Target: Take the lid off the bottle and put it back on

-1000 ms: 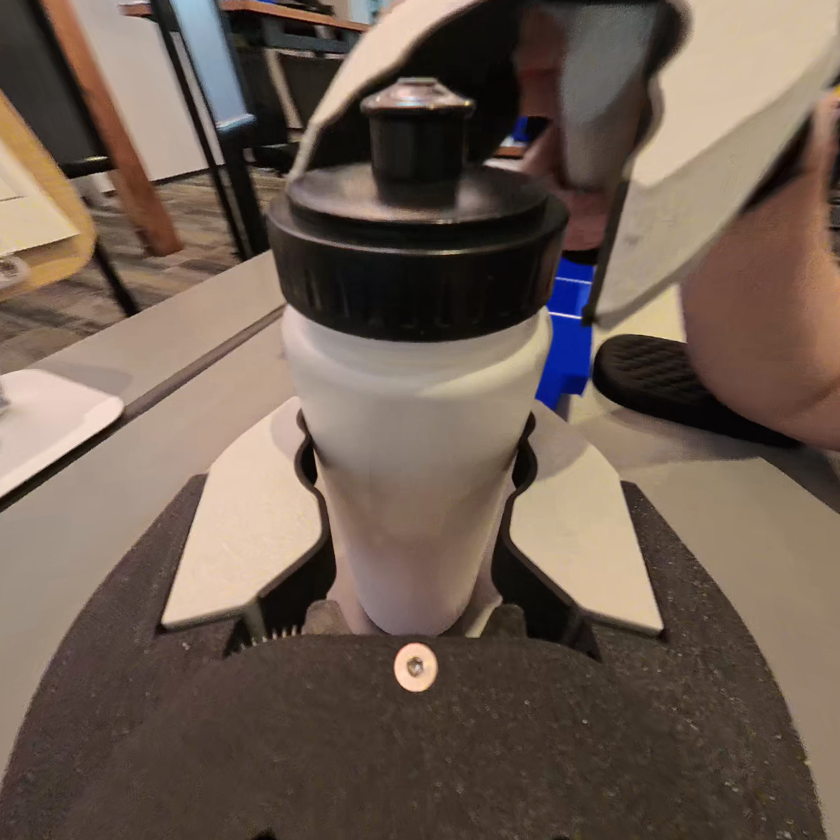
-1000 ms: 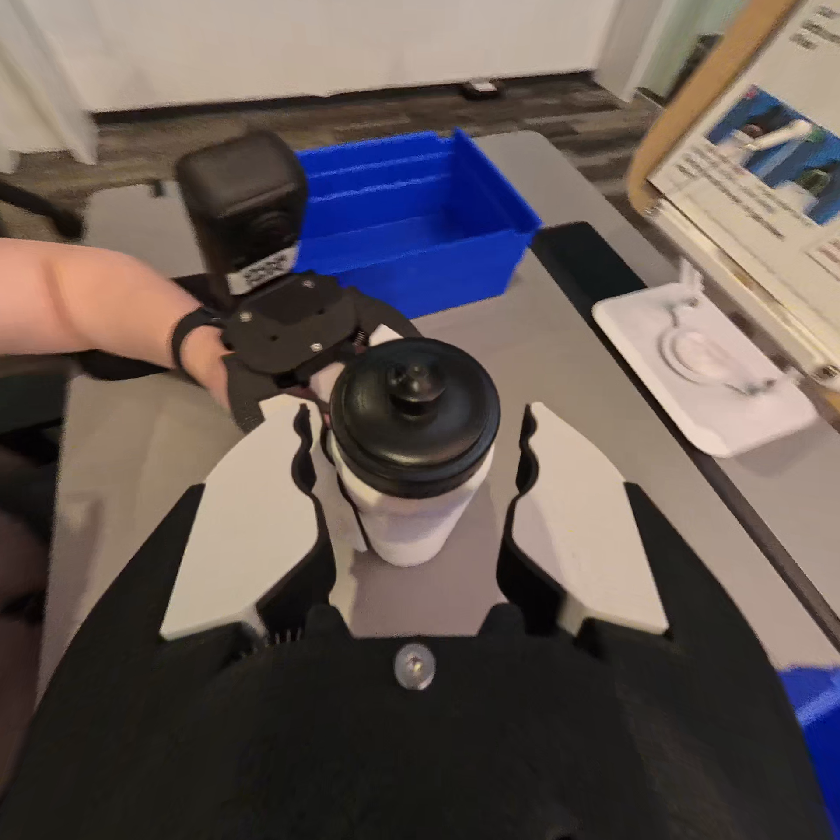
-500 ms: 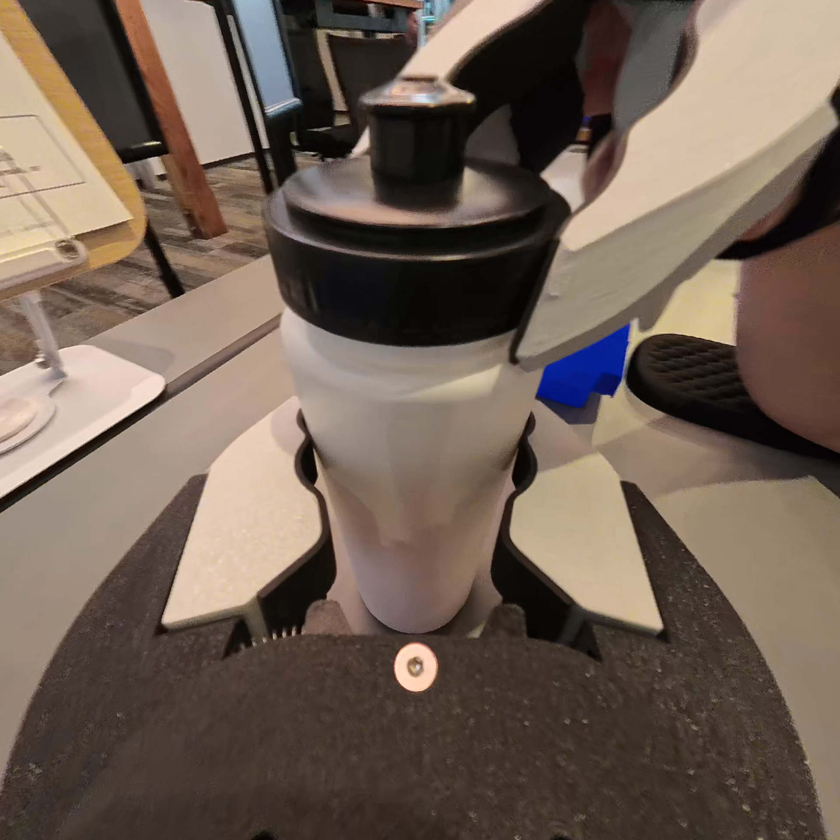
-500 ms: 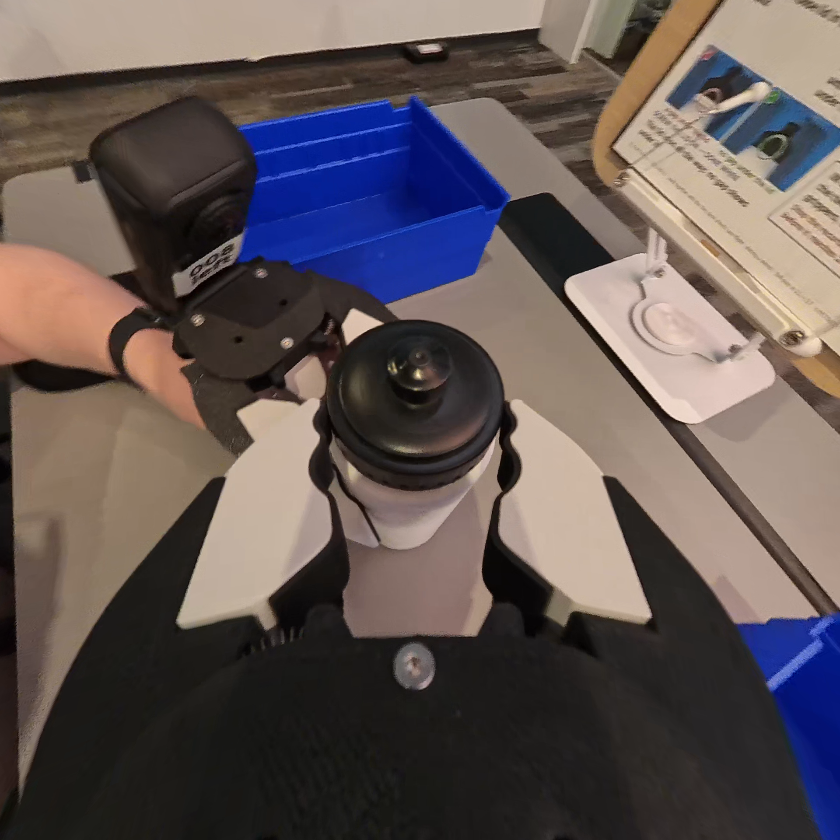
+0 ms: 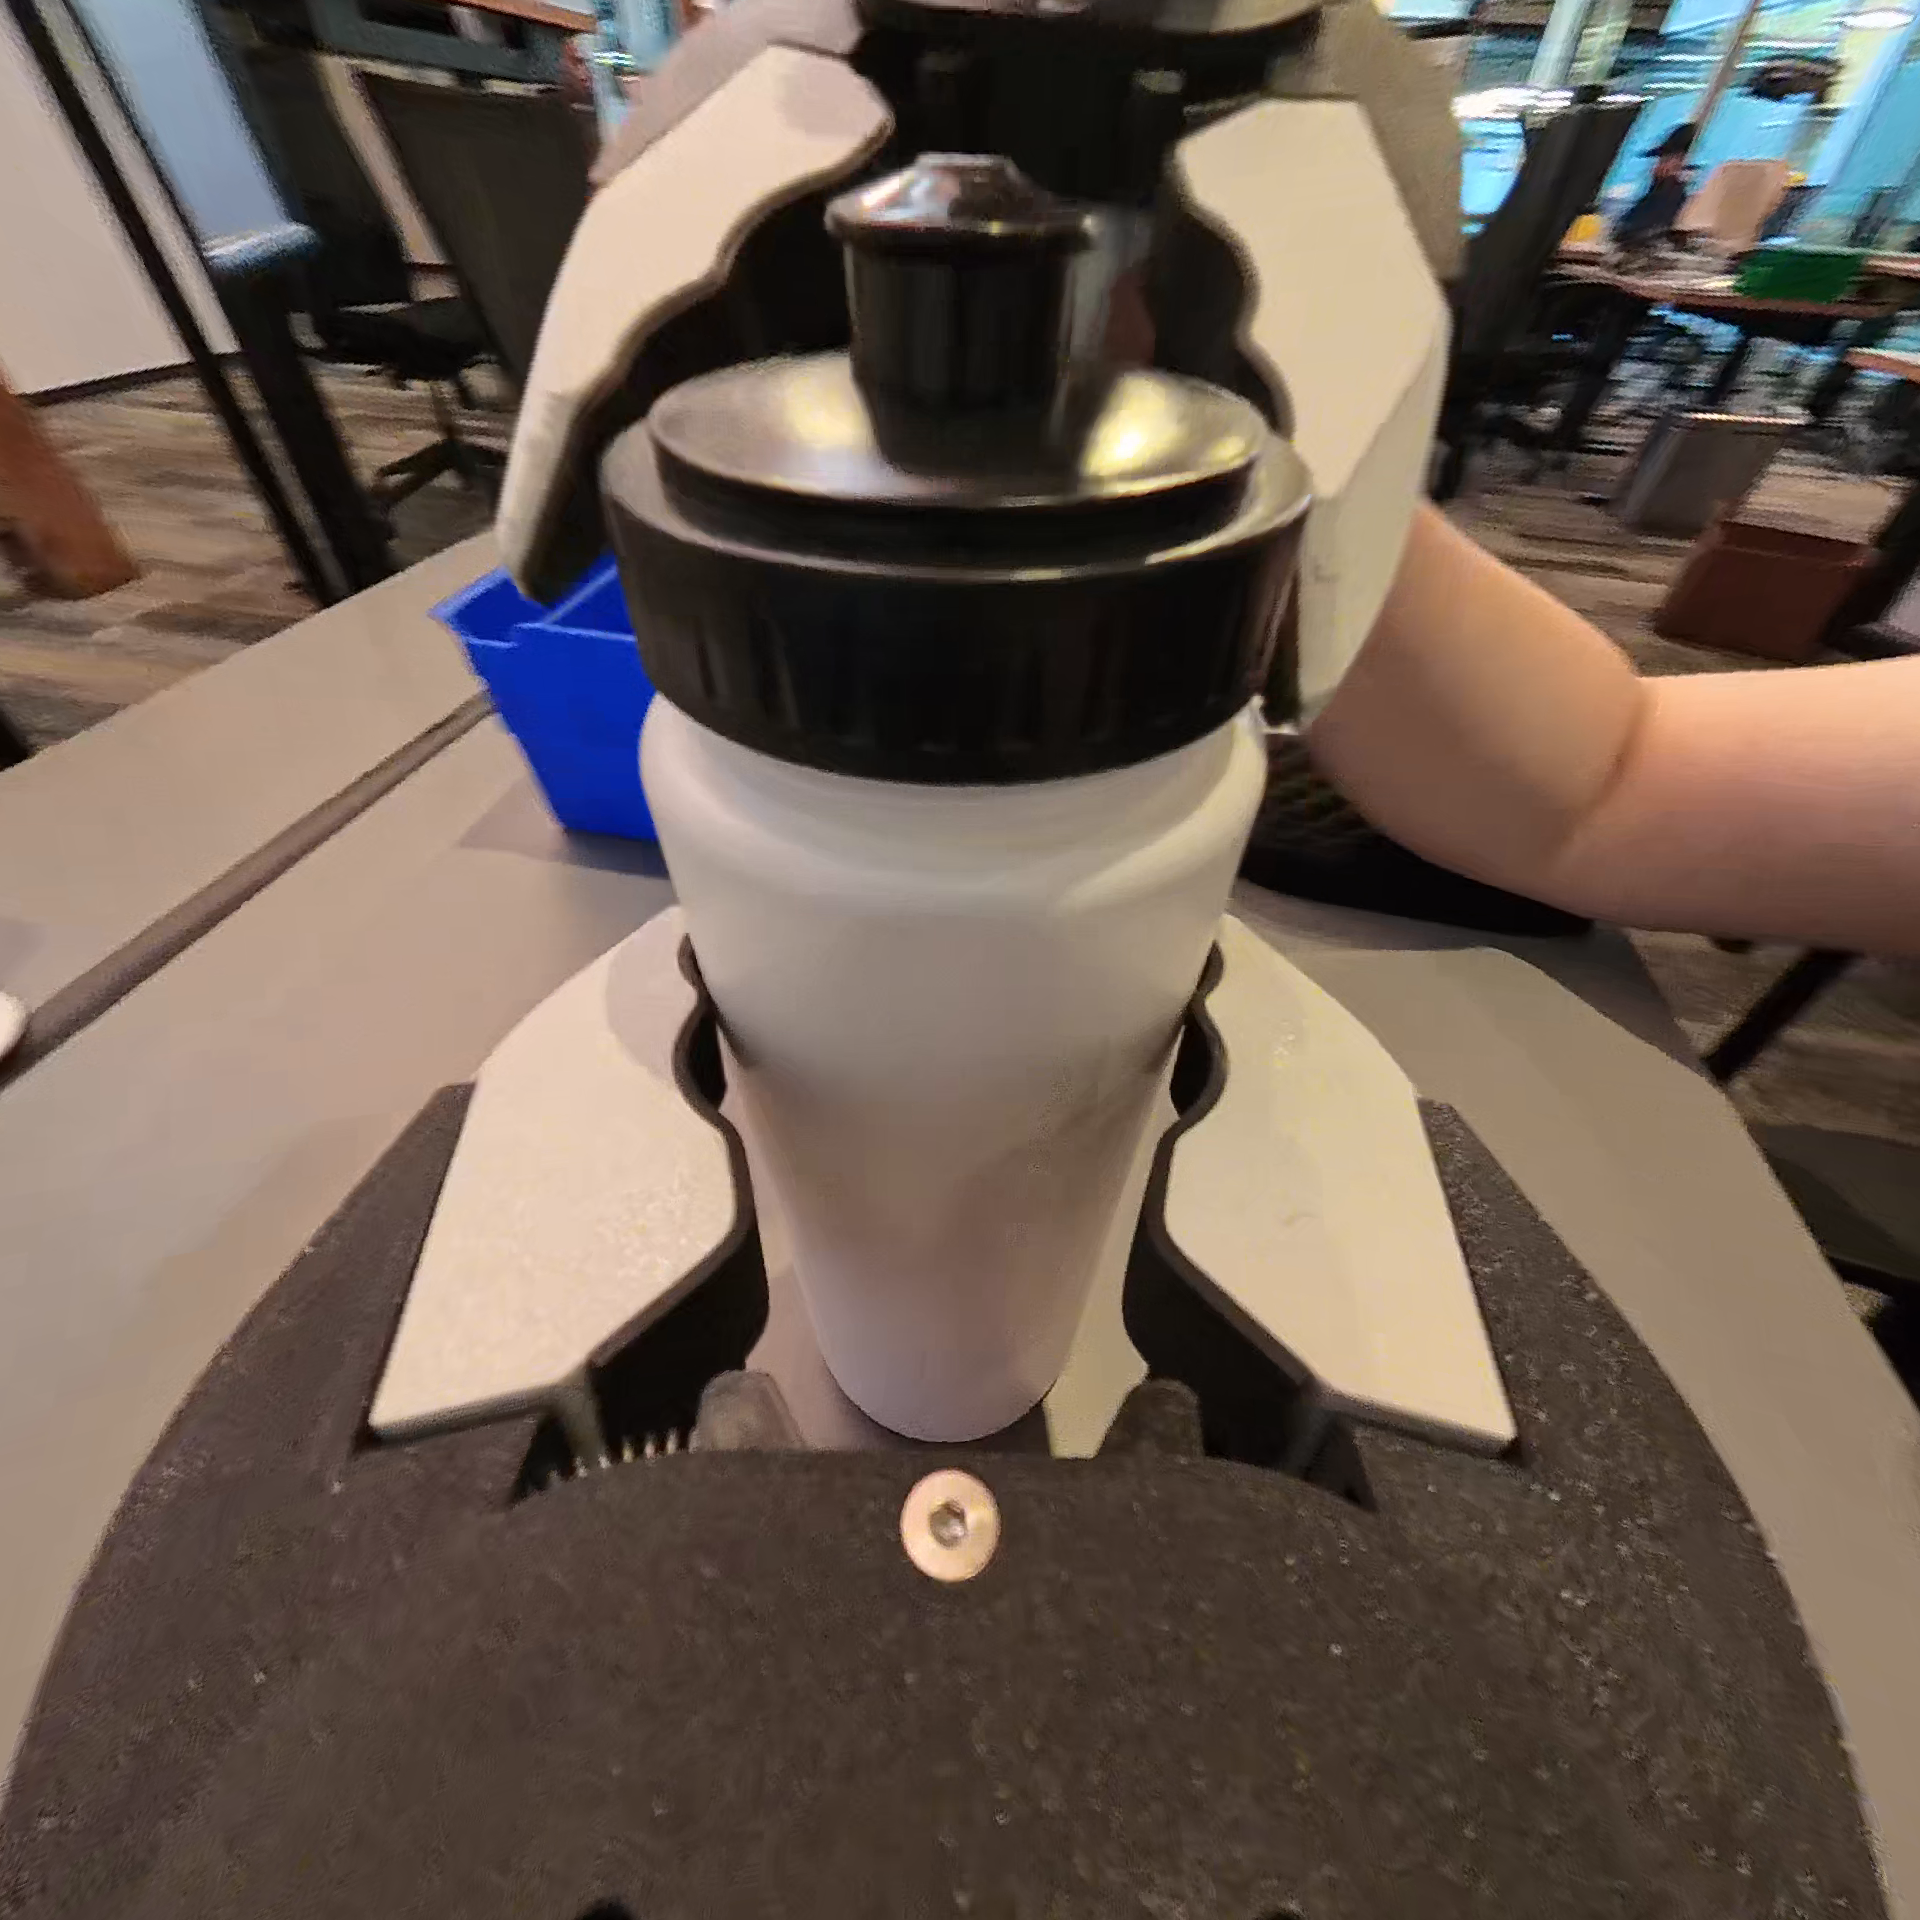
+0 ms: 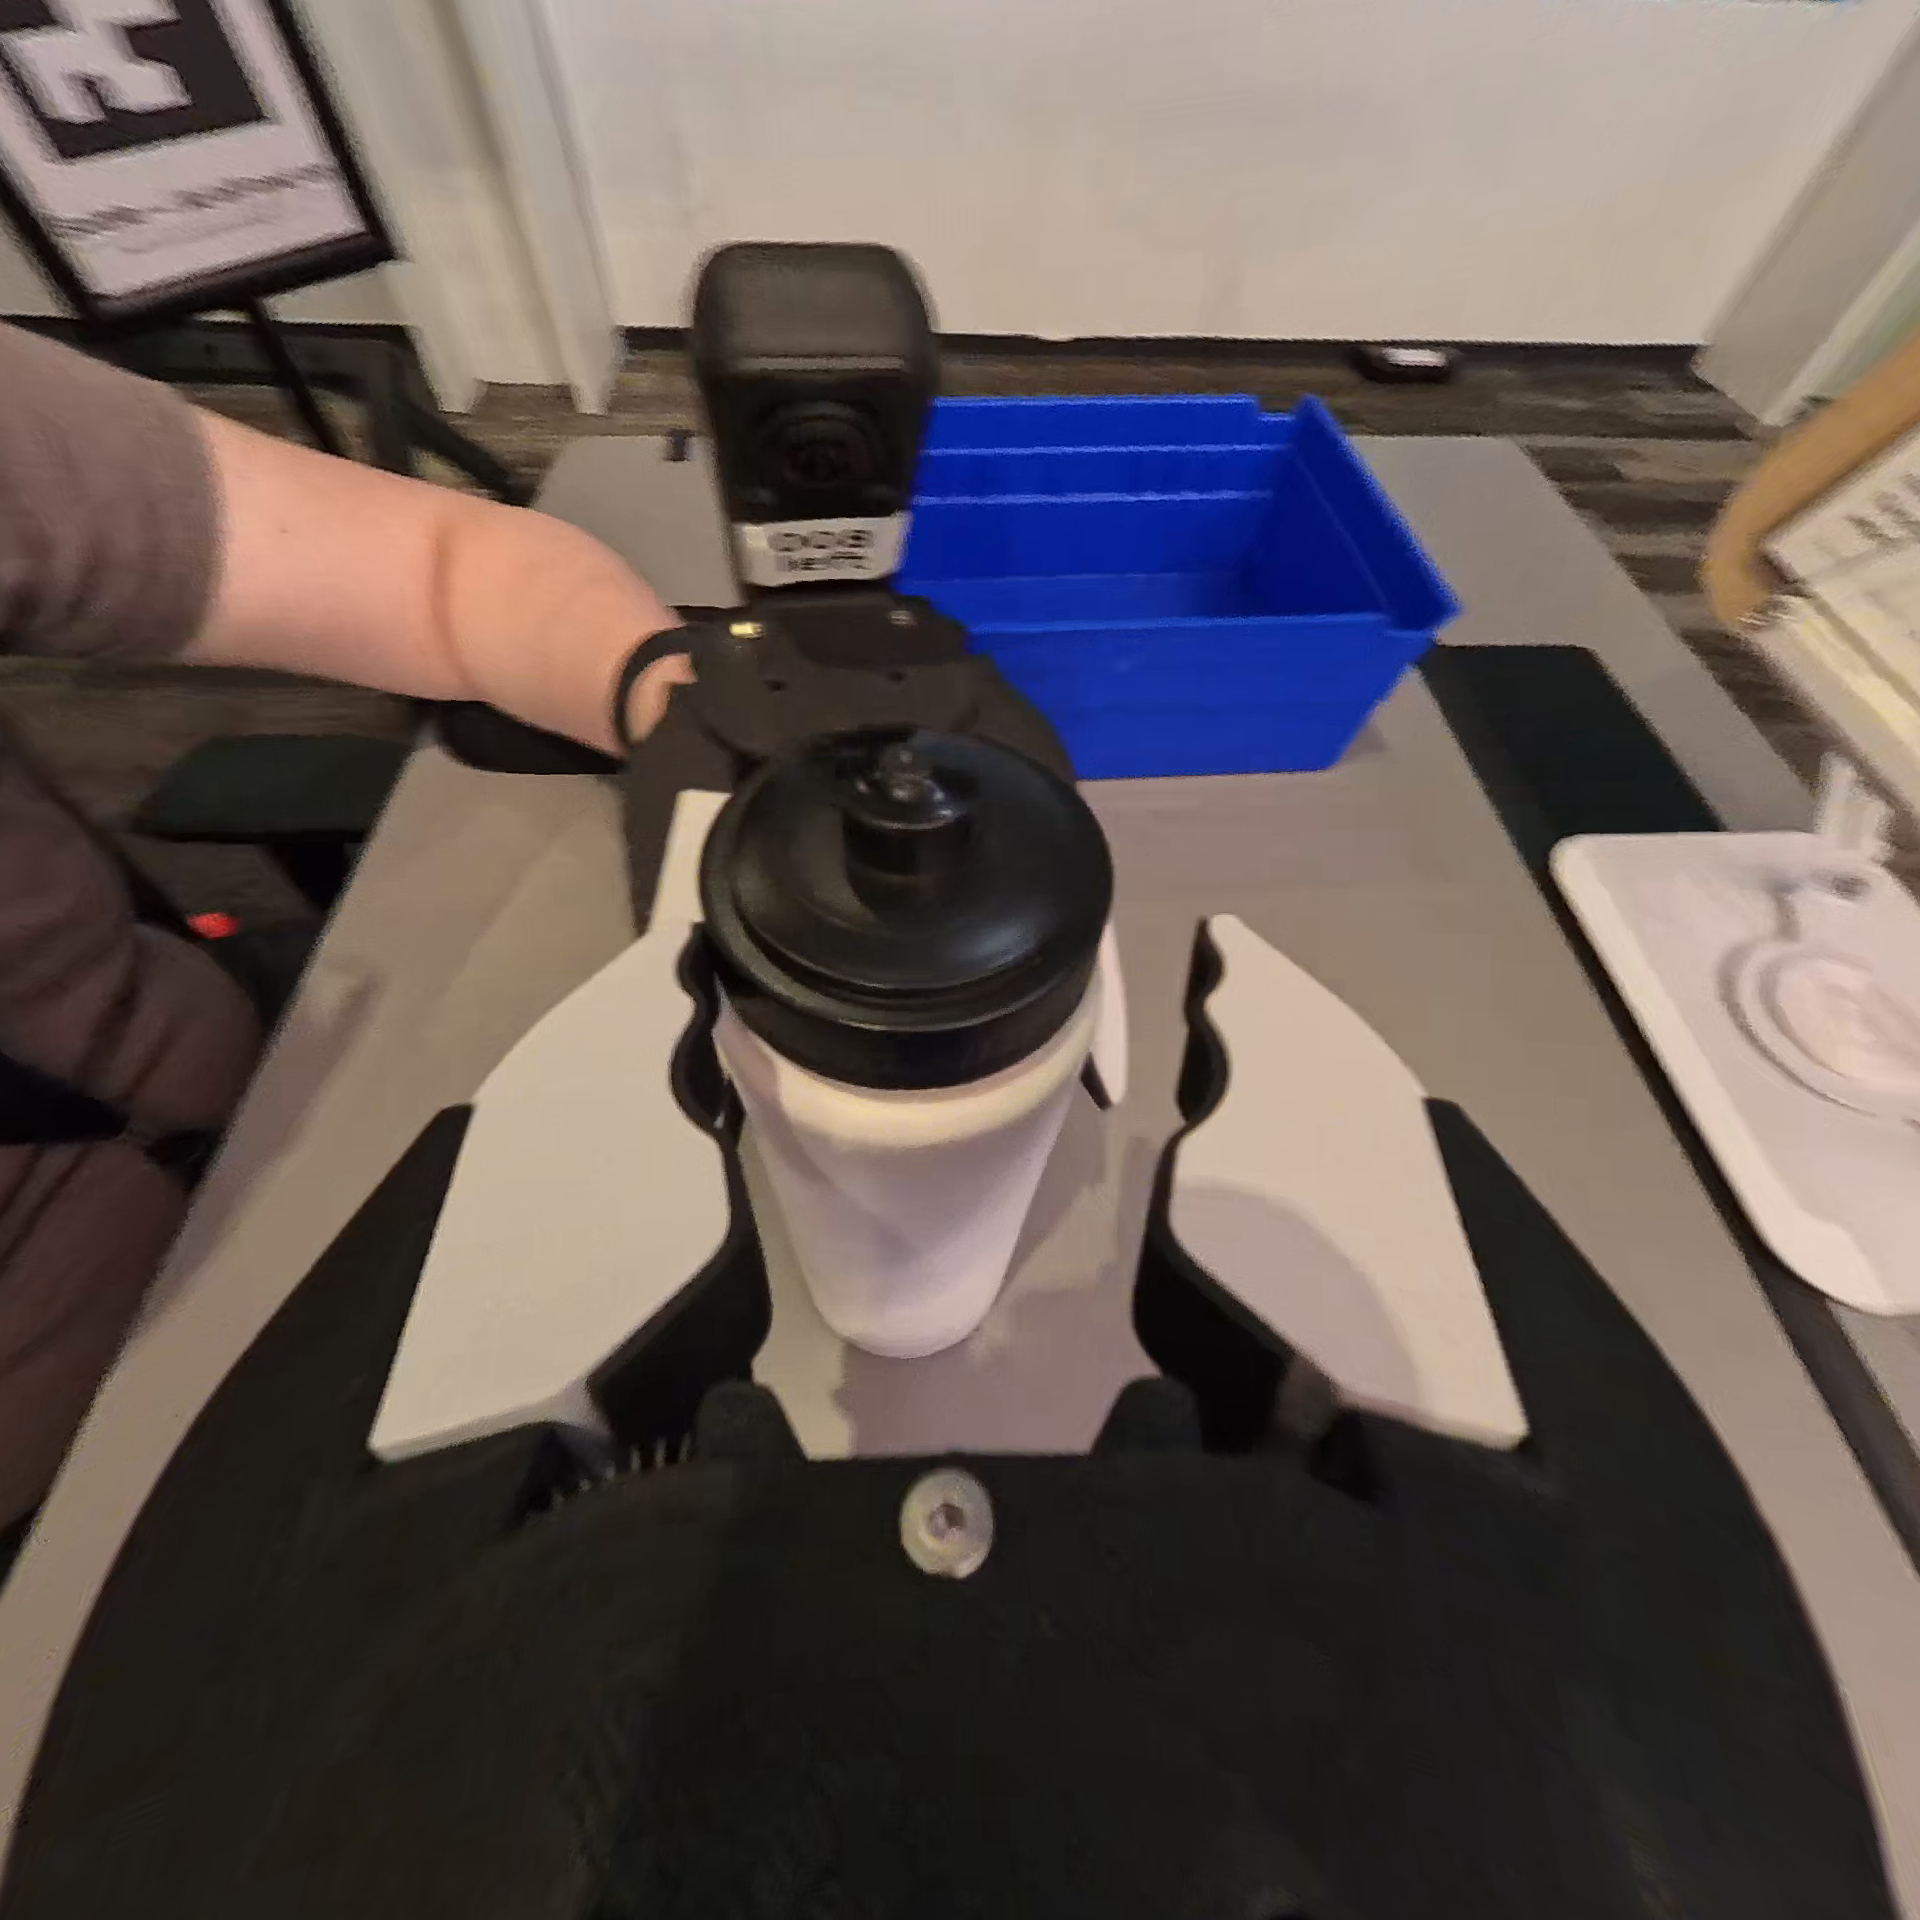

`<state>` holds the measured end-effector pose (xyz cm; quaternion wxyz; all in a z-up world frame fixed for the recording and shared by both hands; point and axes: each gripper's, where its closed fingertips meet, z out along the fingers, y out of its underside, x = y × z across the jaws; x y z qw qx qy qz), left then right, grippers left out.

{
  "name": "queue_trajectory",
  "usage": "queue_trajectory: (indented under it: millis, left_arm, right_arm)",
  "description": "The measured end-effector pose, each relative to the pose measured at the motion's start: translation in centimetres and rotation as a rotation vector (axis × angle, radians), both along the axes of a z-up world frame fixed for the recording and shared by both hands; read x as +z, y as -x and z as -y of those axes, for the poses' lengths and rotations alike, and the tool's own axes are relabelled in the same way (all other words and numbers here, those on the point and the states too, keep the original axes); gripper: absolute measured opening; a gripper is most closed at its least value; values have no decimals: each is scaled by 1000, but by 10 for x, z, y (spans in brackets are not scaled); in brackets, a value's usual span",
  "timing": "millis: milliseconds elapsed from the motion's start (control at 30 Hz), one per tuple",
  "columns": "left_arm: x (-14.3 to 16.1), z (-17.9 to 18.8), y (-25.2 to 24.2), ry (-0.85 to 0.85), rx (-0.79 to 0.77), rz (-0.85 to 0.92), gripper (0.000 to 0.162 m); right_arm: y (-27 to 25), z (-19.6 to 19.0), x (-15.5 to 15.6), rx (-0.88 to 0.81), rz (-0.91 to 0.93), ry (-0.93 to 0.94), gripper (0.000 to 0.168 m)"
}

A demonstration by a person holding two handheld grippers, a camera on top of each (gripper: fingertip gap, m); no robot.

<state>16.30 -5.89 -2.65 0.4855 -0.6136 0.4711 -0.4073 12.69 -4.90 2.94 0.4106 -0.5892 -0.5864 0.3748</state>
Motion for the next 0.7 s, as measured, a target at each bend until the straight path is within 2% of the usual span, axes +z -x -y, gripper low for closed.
queue_trajectory:
  millis: [100, 200, 267, 367, 400, 467, 600, 700]
  left_arm:
    - [-1, -18, 8, -32, 144, -18, 86]
    - [-1, -31, 18, -40, 270, -35, 86]
    - [-1, -34, 21, -35, 307, -37, 86]
    - [-1, -36, 22, -34, 341, -39, 86]
    - [-1, -36, 22, -35, 345, -43, 86]
    - [-1, -35, 22, -37, 348, -50, 86]
    - [-1, -32, 19, -45, 298, -54, 86]
    - [-1, -16, 9, -28, 148, -42, 86]
  right_arm:
    - [5, -14, 3, -137, 2, -22, 96]
    - [11, -21, 7, -271, -4, -8, 96]
    - [10, -30, 6, -390, 12, -21, 97]
    - [14, -30, 7, -460, -2, -11, 96]
    - [16, -28, 7, -454, -12, 2, 93]
    - [20, -21, 8, -404, -22, 29, 75]
    - [17, -15, 7, -318, 13, 17, 74]
    - [11, 0, 7, -130, 28, 27, 74]
